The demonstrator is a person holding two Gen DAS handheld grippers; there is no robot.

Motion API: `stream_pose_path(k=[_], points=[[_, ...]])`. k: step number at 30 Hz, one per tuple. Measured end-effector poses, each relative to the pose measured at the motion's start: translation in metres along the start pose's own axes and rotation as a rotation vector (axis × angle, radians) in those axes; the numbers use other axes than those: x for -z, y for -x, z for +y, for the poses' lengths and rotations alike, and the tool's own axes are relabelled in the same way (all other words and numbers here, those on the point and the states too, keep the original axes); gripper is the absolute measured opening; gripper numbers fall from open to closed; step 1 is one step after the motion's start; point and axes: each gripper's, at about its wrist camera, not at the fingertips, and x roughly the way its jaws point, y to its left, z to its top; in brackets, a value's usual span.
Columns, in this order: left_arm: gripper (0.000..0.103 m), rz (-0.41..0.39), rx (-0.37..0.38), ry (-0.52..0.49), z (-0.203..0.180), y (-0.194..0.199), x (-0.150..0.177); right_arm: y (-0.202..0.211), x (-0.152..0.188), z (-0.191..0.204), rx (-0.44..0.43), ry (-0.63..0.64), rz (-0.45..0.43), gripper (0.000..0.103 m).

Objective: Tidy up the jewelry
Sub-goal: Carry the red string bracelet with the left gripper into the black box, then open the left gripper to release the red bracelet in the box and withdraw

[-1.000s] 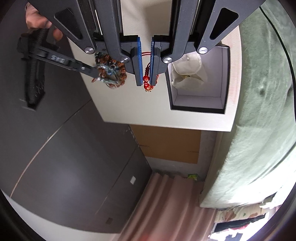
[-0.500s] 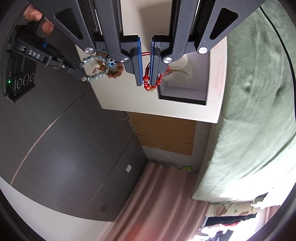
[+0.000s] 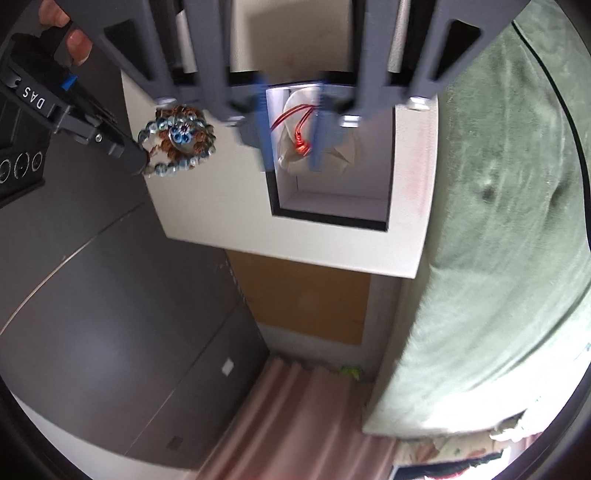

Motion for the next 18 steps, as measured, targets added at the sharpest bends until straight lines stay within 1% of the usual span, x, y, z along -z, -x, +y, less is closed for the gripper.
stream_pose_path(k=[1,2,3,4,5,7,11,18], points=[[0.059,-0.014,0.007,0.018,0.004,0.001,-0.002,-0.005,-0.002,0.001,-0.005,0.001,0.003,0.012],[0.068,-0.04,0.011,0.036,0.009,0.004,-0.005,-0.006,-0.002,0.001,-0.007,0.001,0.005,0.012],[0.072,-0.058,0.012,0.048,0.012,0.007,-0.006,-0.01,-0.004,0.002,-0.012,0.003,0.009,0.012],[0.079,-0.076,0.016,0.065,0.016,0.012,-0.009,-0.013,-0.004,0.004,-0.017,0.006,0.011,0.012],[0.081,-0.091,0.023,0.084,0.022,0.016,-0.011,-0.016,-0.003,0.005,-0.026,0.008,0.014,0.012],[0.081,-0.117,0.025,0.124,0.034,0.022,-0.014,-0.02,-0.003,0.008,-0.053,0.009,0.018,0.012],[0.081,-0.143,-0.004,0.189,0.058,0.033,-0.017,-0.033,0.0,0.024,-0.099,0.031,0.028,0.012],[0.081,-0.17,-0.02,0.221,0.079,0.048,-0.016,-0.064,0.007,0.047,-0.145,0.045,0.082,0.012]])
